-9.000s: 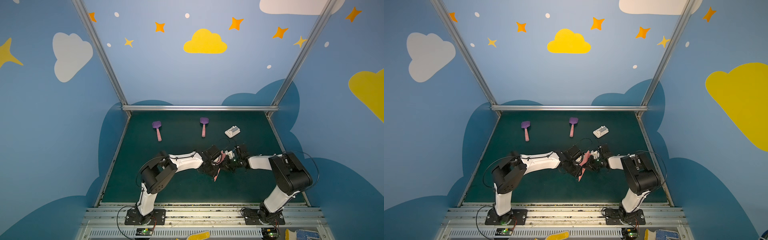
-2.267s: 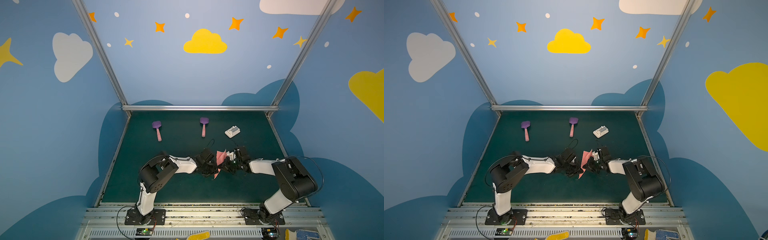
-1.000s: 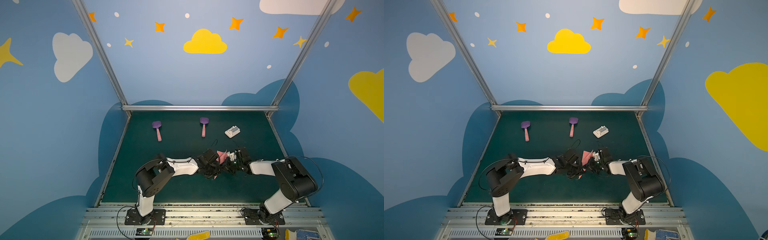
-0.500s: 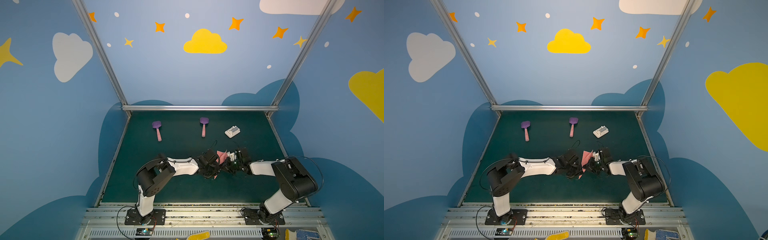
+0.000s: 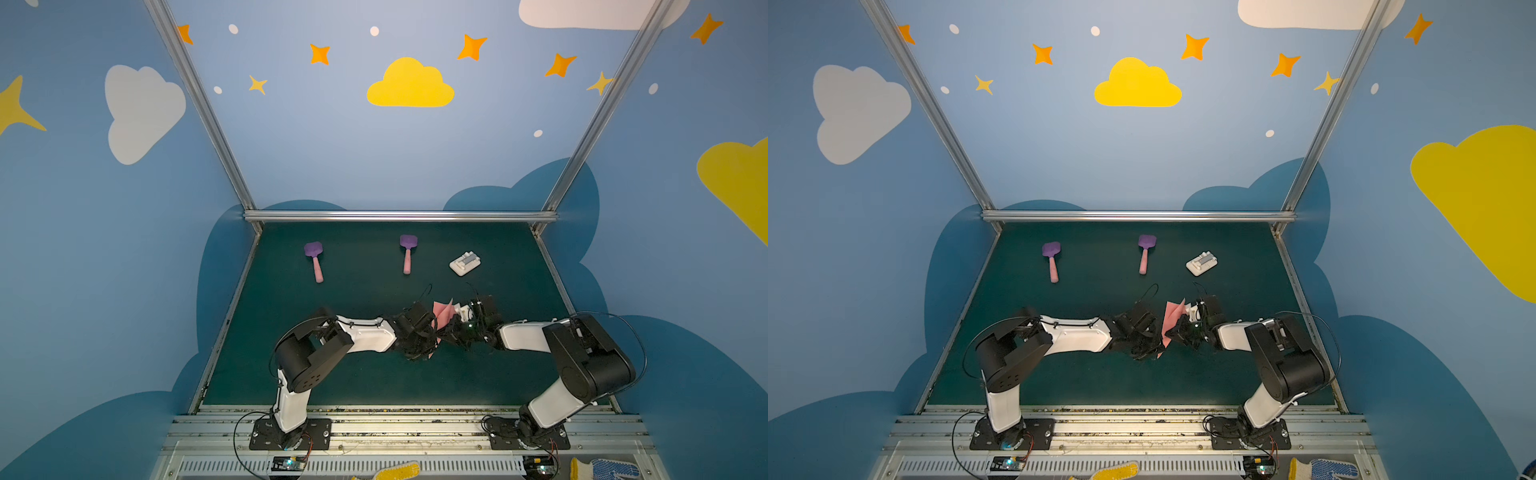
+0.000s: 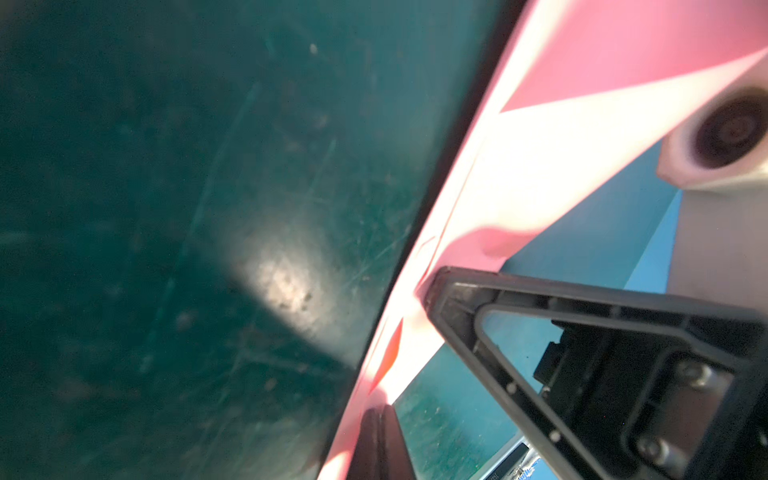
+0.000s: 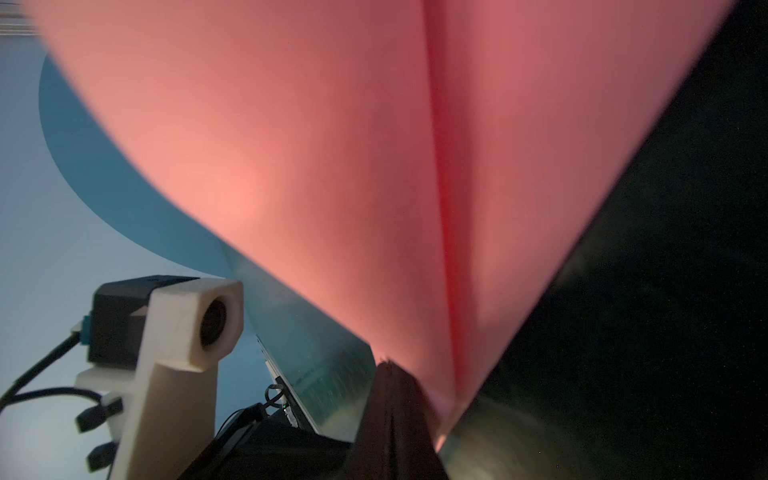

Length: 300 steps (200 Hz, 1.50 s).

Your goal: Fold a paper plane with a square sheet of paper (fold left side to right side)

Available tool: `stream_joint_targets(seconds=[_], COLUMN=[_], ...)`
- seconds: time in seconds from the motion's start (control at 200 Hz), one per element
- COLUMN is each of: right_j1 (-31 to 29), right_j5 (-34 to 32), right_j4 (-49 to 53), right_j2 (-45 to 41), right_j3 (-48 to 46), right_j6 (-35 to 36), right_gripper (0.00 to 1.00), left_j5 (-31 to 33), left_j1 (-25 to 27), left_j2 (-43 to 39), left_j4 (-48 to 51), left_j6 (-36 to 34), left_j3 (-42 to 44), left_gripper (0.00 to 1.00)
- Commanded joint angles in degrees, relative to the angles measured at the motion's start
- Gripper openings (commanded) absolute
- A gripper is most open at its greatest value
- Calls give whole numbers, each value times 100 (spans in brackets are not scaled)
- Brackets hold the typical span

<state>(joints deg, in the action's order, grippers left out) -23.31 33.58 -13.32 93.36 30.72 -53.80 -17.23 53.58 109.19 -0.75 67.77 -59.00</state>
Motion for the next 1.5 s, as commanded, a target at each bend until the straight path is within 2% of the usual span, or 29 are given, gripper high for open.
stream_joint_targets(seconds=[0.0, 0.501, 0.701, 1.076, 1.497], right_j1=[12, 15, 11, 12, 14], right_j5=[-568, -564, -602, -599, -556], right_j4=[632, 655, 654, 582, 596], right_j2=[261, 216, 211, 245, 165], right_j3=[-253, -248, -301, -331, -348], right_j6=[-3, -21, -25, -95, -112], right_gripper=[0, 0, 0, 0, 0], left_j5=[115, 48, 28, -114, -6], left_j1=[4, 95, 97, 82, 39], left_j2=[-54, -618, -878, -224, 173], left_j4=[473, 831, 829, 544, 471], left_j6=[-74, -259, -533, -655, -644], left_j3=[233, 887, 531, -412, -371], left_gripper=[3, 3, 3, 4, 4])
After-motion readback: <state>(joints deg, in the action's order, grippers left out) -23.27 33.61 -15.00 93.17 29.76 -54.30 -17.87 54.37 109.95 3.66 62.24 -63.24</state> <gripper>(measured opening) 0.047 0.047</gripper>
